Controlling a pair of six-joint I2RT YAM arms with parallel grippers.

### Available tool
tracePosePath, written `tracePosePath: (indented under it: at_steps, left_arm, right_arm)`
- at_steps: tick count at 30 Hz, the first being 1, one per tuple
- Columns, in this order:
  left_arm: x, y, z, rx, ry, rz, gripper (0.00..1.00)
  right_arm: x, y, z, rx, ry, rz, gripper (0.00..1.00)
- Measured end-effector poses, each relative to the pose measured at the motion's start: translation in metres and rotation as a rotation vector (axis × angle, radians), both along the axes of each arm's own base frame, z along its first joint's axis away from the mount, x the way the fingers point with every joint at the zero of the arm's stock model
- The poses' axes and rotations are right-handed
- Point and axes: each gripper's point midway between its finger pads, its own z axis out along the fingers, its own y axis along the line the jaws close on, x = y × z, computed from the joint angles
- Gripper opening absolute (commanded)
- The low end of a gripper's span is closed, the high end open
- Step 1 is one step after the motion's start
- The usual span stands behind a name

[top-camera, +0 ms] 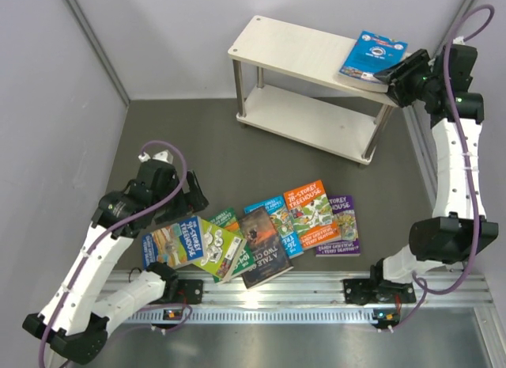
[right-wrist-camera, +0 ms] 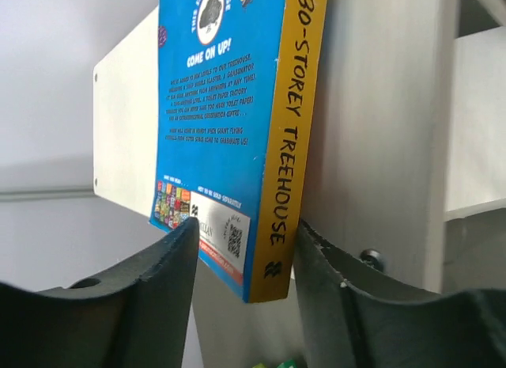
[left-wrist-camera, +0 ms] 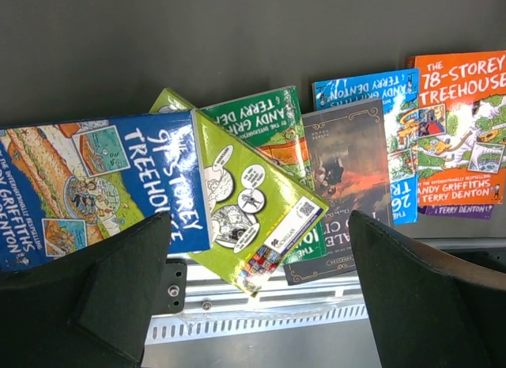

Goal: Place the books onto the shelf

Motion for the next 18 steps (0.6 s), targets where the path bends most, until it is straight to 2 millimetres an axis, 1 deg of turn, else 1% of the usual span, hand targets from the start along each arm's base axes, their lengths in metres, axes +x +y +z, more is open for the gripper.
tracePosePath:
  at_steps: [6,7,9,10,12,15,17,18]
  left_arm:
    - [-0.003,0.002,-0.002,0.004,0.011,0.005,0.99]
    - [-0.003,0.002,-0.002,0.003,0.011,0.004,0.99]
    - [-0.003,0.002,-0.002,0.003,0.011,0.004,0.99]
    - [-0.003,0.002,-0.002,0.003,0.011,0.004,0.99]
    - [-0.003,0.001,-0.002,0.003,0.011,0.004,0.99]
    - [-0.003,0.001,-0.003,0.003,0.012,0.004,0.99]
    - [-0.004,0.002,-0.005,0.004,0.017,0.003,0.99]
    - [-0.005,0.001,-0.007,0.004,0.021,0.001,0.99]
  right_arm:
    - [-0.001,-0.017,0.005,-0.001,-0.014,-0.012,0.59]
    - [-0.003,-0.019,0.006,-0.006,-0.014,-0.010,0.63]
    - [-0.006,-0.020,0.008,-0.018,-0.013,-0.005,0.67]
    - [-0.009,-0.021,0.009,-0.029,-0.009,-0.002,0.73]
    - [-0.015,-0.021,0.010,-0.053,0.004,0.001,0.76]
    - [-0.030,-0.028,0.010,-0.117,0.036,-0.018,0.76]
    - [-0.044,-0.031,0.010,-0.160,0.042,-0.028,0.76]
    - [-0.056,-0.028,0.008,-0.180,0.046,-0.020,0.76]
